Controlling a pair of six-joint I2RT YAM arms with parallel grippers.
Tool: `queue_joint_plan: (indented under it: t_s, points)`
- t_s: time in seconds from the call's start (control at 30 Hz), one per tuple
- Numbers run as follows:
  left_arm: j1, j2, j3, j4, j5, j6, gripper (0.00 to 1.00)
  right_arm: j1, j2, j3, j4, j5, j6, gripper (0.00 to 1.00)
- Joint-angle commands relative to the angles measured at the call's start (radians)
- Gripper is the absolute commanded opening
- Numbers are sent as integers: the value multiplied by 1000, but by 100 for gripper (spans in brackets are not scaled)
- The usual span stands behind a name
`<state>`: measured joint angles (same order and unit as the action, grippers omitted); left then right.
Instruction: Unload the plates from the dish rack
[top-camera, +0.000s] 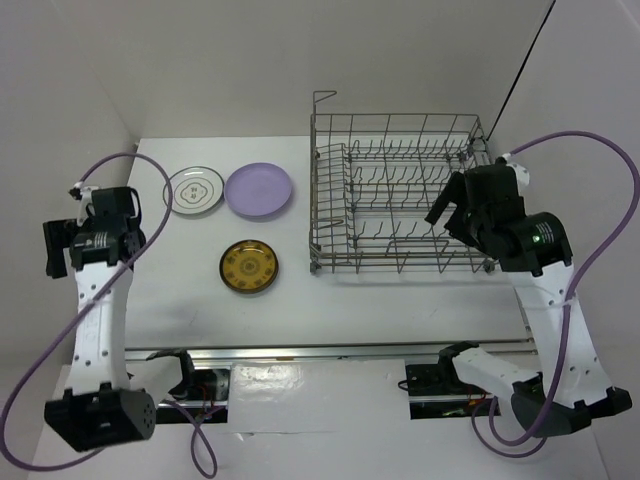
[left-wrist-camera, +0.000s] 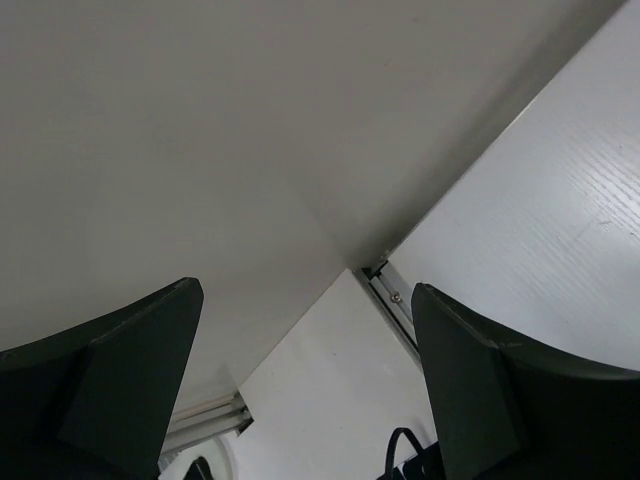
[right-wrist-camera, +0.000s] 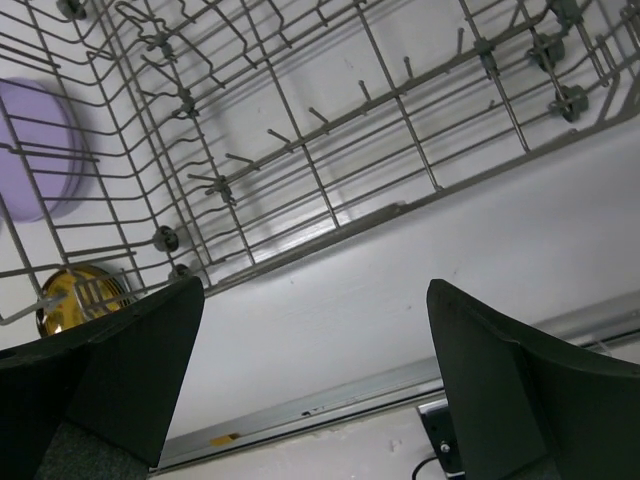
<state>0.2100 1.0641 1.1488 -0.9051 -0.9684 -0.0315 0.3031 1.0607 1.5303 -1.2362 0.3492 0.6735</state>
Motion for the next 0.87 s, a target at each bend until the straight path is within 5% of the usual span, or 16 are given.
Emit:
queue_joint_plan:
  t_s: [0.0, 0.3, 0.83]
  points:
    - [15, -128, 2, -26, -72, 22, 100, -4, -65, 5, -74, 60, 35, 100]
    - [15, -196, 31, -196, 0, -79, 100, -4, -111, -16, -45, -3, 0, 100]
    - [35, -207, 71, -206, 46, -70, 100, -4, -150, -35, -45, 14, -51, 100]
